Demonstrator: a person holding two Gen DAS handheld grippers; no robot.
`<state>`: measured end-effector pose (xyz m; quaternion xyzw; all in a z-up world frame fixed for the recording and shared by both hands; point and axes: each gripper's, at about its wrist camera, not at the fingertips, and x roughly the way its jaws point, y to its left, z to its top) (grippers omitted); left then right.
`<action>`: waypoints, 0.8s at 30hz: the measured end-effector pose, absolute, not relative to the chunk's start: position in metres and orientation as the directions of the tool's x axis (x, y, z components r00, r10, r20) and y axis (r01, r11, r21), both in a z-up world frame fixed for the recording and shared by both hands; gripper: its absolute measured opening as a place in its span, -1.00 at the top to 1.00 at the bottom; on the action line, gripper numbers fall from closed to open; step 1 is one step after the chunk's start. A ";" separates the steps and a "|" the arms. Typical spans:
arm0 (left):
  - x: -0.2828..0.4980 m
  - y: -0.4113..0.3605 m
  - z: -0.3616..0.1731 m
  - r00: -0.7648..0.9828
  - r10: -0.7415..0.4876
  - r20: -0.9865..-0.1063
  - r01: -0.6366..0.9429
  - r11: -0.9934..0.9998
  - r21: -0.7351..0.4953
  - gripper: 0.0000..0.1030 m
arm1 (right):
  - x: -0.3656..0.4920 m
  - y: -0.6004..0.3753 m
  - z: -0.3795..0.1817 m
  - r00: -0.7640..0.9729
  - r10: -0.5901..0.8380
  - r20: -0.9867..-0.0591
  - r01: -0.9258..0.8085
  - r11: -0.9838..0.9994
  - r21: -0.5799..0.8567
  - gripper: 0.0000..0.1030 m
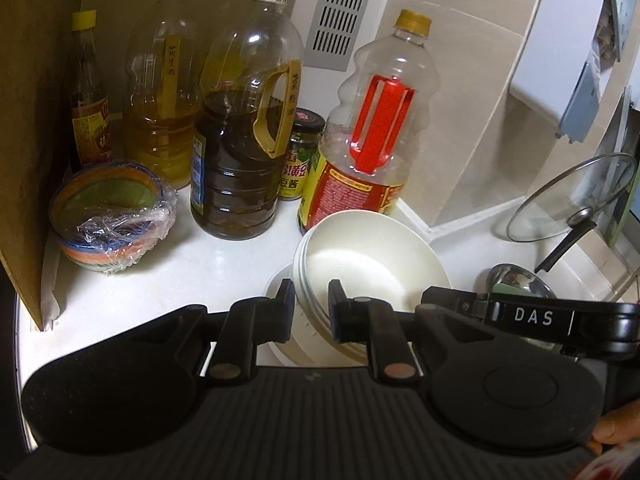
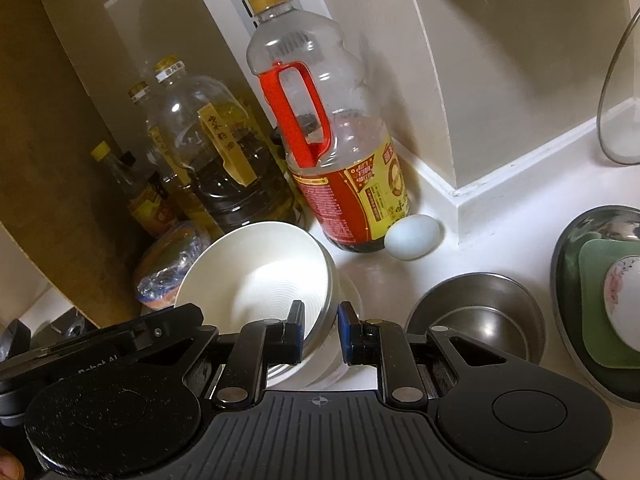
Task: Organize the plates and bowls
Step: 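Lift the cream bowls with both grippers and carry them over the white bowl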
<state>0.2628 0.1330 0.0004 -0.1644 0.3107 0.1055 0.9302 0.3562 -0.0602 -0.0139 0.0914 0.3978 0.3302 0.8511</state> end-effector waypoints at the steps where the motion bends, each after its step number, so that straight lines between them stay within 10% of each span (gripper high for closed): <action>1: 0.265 0.134 -0.001 0.782 0.095 -0.617 -0.301 0.923 -0.240 0.70 | 0.358 -0.059 -0.015 0.463 0.634 -0.619 -0.488 0.765 0.419 0.62; 24: 0.284 0.144 -0.024 0.737 0.083 -0.671 -0.323 0.915 -0.242 0.70 | 0.379 -0.046 -0.038 0.419 0.610 -0.672 -0.458 0.781 0.424 0.62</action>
